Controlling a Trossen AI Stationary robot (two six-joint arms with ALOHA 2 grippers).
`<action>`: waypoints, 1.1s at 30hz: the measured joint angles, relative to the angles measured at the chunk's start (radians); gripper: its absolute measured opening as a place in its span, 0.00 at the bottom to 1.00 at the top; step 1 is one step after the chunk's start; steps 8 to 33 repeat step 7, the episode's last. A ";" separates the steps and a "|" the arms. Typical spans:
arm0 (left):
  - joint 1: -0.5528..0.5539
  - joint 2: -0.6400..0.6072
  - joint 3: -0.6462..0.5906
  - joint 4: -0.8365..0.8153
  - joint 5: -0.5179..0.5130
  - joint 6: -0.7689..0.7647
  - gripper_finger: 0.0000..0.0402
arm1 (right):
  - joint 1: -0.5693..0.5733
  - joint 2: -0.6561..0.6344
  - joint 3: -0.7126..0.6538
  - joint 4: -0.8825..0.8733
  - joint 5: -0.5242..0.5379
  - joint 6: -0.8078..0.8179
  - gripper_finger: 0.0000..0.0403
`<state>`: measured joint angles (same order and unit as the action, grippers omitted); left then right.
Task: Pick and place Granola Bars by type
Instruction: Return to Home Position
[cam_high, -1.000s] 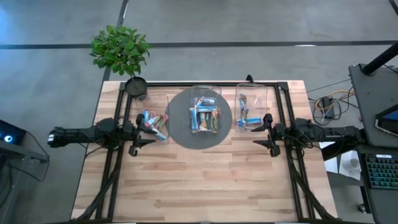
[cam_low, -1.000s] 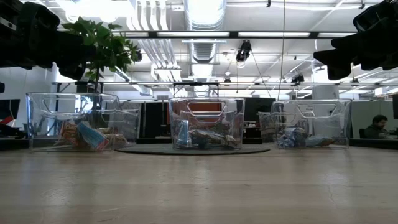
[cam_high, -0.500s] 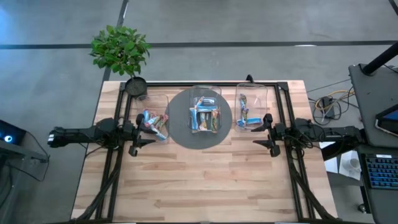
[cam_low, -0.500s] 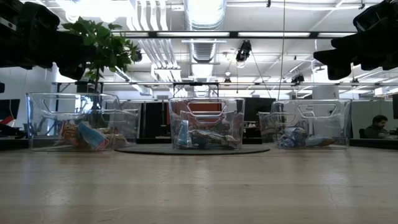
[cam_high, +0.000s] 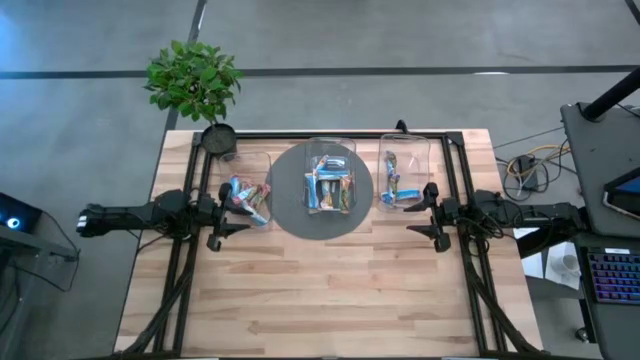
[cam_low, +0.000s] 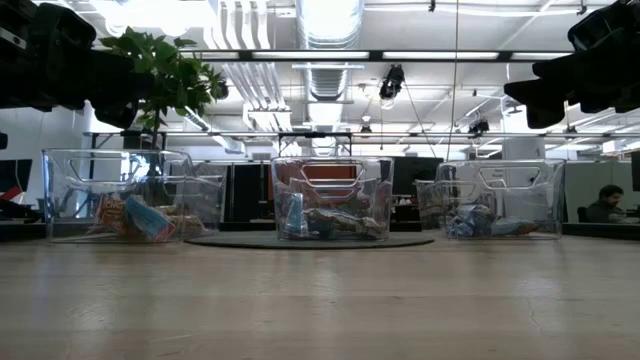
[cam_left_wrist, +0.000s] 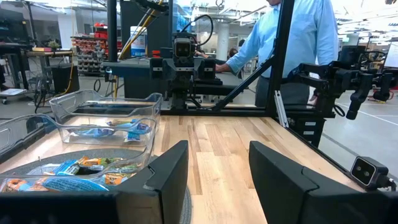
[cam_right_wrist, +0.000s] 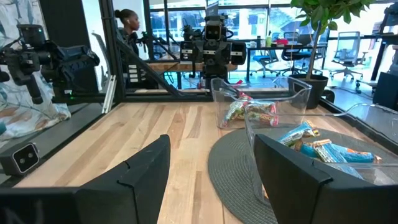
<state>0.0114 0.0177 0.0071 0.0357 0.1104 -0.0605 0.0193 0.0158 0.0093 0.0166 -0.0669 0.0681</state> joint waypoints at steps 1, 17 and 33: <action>0.000 0.000 0.000 0.000 0.000 0.000 0.38 | 0.000 0.000 0.000 0.000 0.000 0.001 0.55; 0.000 0.000 0.000 0.000 0.000 0.000 0.38 | 0.000 0.000 0.000 0.000 0.000 0.003 0.55; 0.000 0.000 0.000 0.000 0.000 0.000 0.38 | 0.000 0.000 0.000 0.000 0.000 0.003 0.55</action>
